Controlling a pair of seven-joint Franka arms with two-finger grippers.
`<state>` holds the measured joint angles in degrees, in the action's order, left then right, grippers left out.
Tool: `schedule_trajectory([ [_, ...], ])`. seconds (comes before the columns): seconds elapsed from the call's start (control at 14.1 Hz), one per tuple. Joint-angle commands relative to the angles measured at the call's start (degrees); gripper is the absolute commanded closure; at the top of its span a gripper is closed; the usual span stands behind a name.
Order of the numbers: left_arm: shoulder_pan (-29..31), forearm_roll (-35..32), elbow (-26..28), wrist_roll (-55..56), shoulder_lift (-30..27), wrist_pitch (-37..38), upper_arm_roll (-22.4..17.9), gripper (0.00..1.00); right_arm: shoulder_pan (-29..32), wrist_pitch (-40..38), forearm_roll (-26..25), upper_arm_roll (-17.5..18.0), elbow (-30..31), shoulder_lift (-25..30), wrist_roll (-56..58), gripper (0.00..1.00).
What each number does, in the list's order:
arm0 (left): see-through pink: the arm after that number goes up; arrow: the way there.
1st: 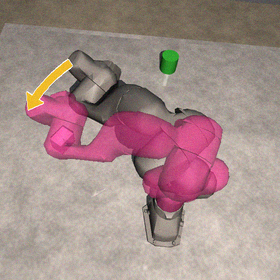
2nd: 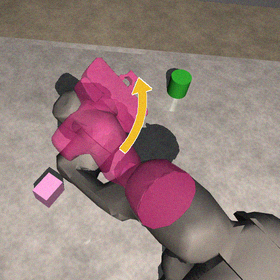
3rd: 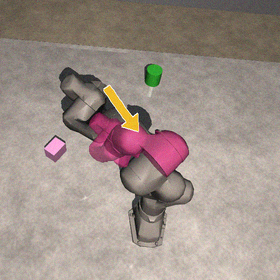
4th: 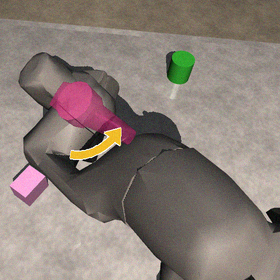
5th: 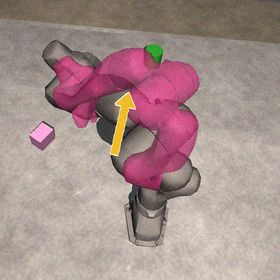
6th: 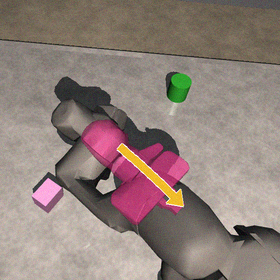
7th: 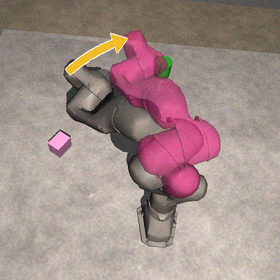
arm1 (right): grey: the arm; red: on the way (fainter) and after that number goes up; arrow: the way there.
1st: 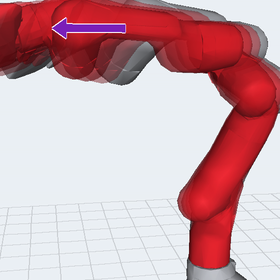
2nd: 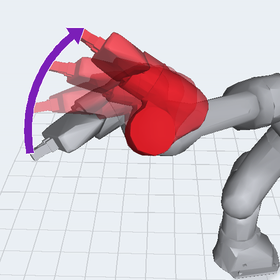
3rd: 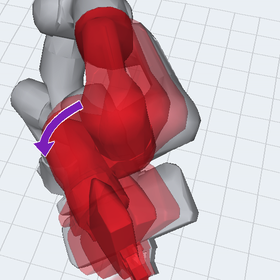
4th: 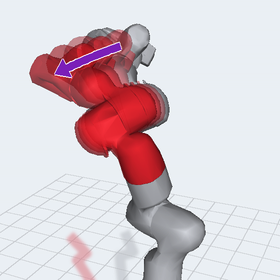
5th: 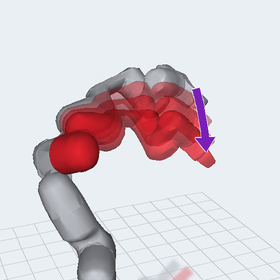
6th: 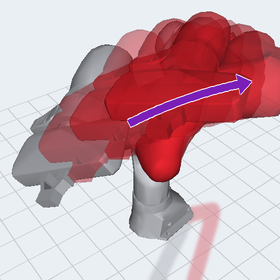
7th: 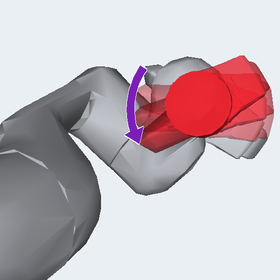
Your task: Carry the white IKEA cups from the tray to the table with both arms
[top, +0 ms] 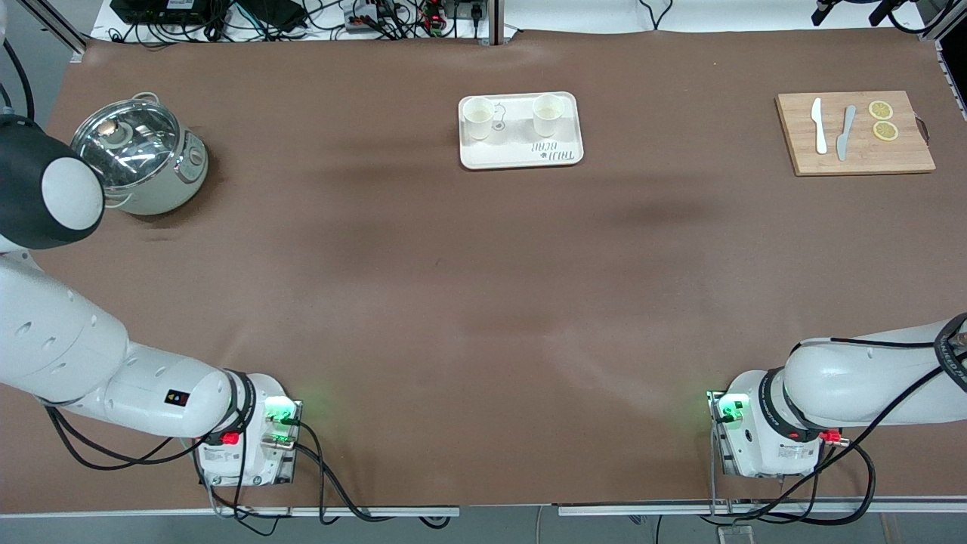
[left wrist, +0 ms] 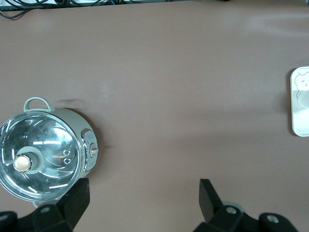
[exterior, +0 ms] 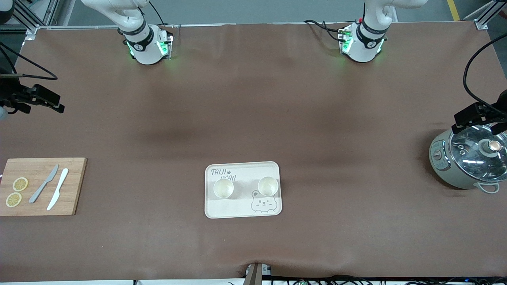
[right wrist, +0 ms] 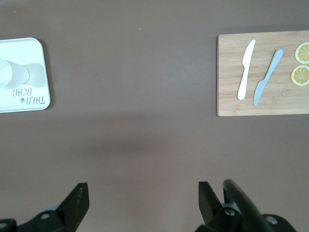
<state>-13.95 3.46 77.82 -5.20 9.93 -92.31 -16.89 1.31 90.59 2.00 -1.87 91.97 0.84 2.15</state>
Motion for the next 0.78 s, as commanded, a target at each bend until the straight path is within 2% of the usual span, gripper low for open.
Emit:
schedule_trajectory([
  [0.0, 0.24, -0.91, -1.61, -1.9, 0.35, 1.0, 0.19, 0.0, -0.17, -0.76, 0.02, -0.06, 0.05, 0.74, -0.65, 0.0],
  [0.71, 0.86, -0.82, -1.09, -2.88, 0.79, 1.35, 0.01, 0.0, -0.26, 0.03, 0.2, 0.02, 0.05, 0.56, -0.83, 0.0],
])
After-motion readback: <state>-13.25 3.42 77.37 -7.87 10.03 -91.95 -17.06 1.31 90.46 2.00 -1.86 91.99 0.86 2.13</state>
